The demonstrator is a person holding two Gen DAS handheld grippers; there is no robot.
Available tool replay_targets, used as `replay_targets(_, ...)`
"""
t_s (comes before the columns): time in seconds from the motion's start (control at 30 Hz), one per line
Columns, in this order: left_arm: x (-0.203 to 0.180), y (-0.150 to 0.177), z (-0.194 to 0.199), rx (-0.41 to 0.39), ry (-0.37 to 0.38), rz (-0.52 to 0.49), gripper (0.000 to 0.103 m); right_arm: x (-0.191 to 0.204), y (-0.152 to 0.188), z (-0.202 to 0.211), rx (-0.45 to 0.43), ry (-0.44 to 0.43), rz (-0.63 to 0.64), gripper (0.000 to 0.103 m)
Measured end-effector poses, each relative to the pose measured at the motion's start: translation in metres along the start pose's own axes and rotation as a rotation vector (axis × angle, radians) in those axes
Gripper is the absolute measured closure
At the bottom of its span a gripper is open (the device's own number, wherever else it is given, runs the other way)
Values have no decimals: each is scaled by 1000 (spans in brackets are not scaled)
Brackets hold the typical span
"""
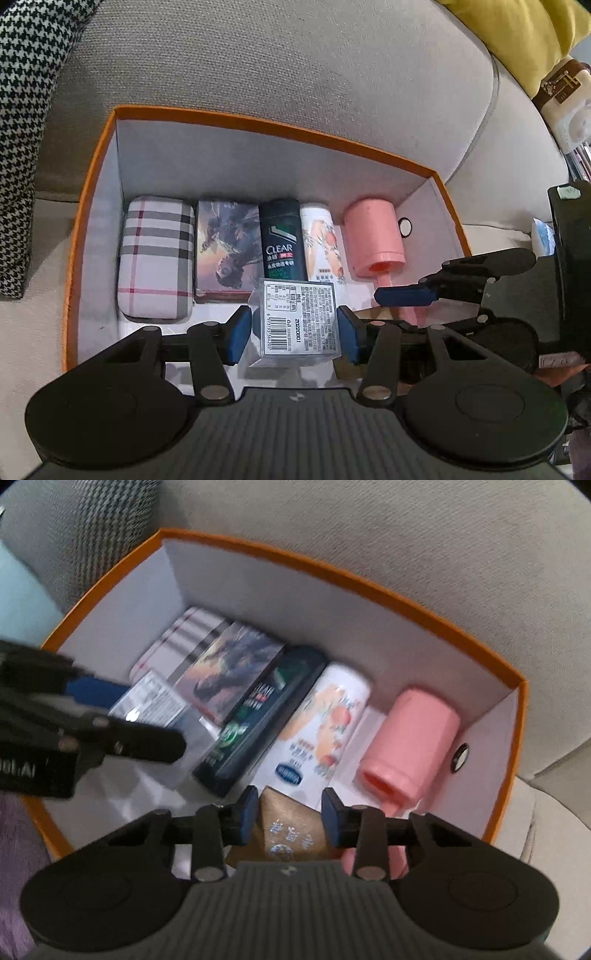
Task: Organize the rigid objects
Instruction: 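Lower the brown box beside the pink bottle with the right tool while the left lowers the clear box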
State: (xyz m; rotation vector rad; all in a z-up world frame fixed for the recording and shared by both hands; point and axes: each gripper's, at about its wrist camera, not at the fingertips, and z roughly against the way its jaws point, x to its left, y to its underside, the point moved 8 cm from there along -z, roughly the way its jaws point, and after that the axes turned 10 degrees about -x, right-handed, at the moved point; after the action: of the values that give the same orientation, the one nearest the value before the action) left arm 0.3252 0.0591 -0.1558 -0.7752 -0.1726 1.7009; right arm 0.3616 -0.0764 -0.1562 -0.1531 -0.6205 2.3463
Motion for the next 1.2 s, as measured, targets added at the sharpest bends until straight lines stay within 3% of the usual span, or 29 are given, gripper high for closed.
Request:
replay_targets(0.23, -8, 6, -2, 35, 28, -3, 46, -3, 5, 6, -11, 0, 23, 65)
replay_targets(0.47, -18, 17, -5, 104, 54, 7, 46, -11, -4, 33, -142, 57, -35, 64)
replay_targets(0.63, -25, 30, -12, 155, 67, 50, 46, -13, -2, 42, -182, 61, -84, 64)
replay_targets(0.83, -21, 40, -24, 181, 4, 109, 46, -16, 6, 43, -180, 69, -101, 64)
replay_targets(1.2, -15, 47, -38, 208, -1, 162, 45, -26, 19, 42, -161, 73, -96, 63)
